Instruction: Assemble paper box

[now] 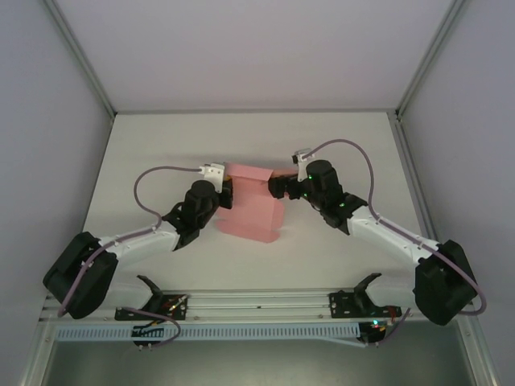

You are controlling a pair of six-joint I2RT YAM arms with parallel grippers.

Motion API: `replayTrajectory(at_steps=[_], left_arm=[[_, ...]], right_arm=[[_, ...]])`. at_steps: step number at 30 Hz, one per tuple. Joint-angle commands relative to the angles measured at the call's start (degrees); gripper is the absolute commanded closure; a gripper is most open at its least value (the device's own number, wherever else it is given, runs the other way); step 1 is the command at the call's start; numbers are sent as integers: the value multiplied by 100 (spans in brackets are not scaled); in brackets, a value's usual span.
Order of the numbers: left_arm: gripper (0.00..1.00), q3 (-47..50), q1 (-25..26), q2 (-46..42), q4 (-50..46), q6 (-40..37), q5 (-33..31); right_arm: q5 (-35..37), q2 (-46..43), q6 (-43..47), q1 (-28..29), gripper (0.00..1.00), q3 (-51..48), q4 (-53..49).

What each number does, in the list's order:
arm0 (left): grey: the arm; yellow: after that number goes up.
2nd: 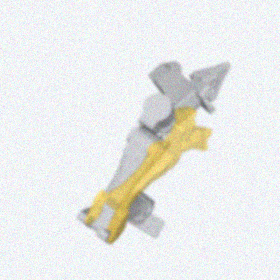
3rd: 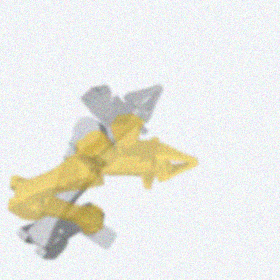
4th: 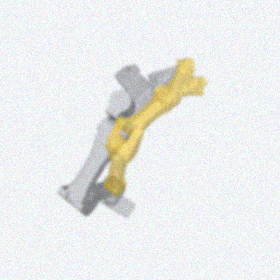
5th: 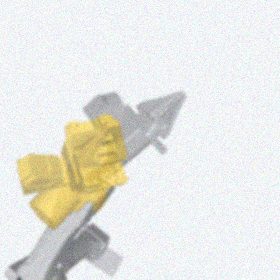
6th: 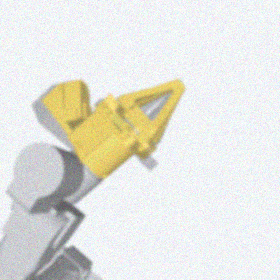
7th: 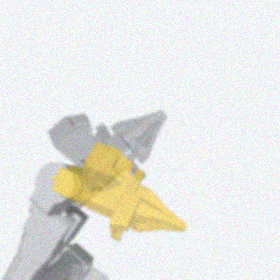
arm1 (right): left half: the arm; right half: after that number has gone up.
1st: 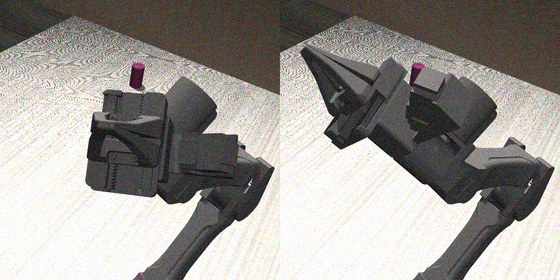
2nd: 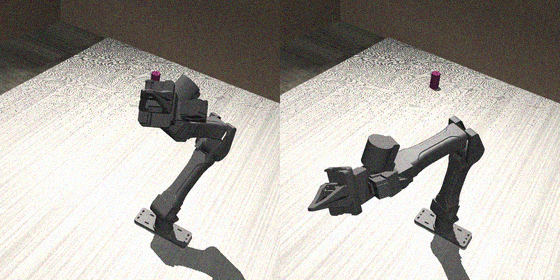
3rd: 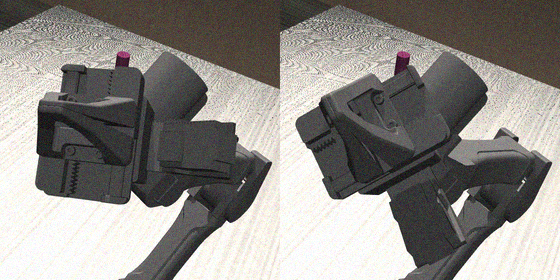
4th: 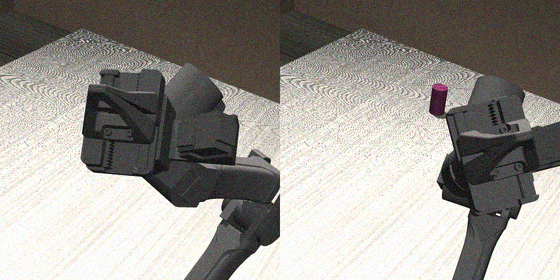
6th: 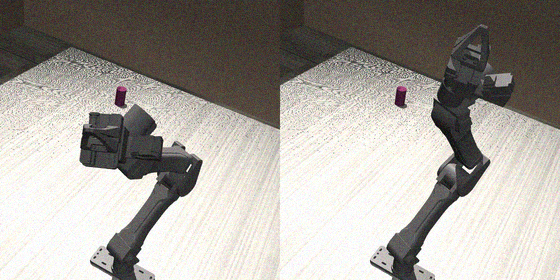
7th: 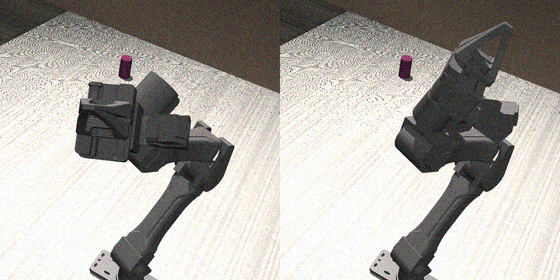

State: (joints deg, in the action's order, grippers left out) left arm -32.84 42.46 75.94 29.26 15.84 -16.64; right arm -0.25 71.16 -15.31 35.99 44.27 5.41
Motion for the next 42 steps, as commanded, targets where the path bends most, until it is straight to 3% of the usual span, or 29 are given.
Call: replayTrajectory(at_steps=[1,8,14,25,33,42], left_arm=[[100,-81,16,79,150,223,243],[100,-42,-673,-293,-147,770,599],[100,-86,-784,-610,-362,702,658],[100,-111,-790,-568,-369,610,1119],[100,-196,-784,-355,-447,662,1110],[100,-216,-788,-238,-346,736,1328]], right_arm=[[-43,-224,-231,6,0,-94,414],[875,-1519,-648,10,0,-904,-464],[1245,-2123,-1058,13,0,-1469,-589],[1709,-725,-841,6,0,-695,-311],[423,-272,-525,14,0,-529,650],[226,201,-512,171,0,-369,962]])
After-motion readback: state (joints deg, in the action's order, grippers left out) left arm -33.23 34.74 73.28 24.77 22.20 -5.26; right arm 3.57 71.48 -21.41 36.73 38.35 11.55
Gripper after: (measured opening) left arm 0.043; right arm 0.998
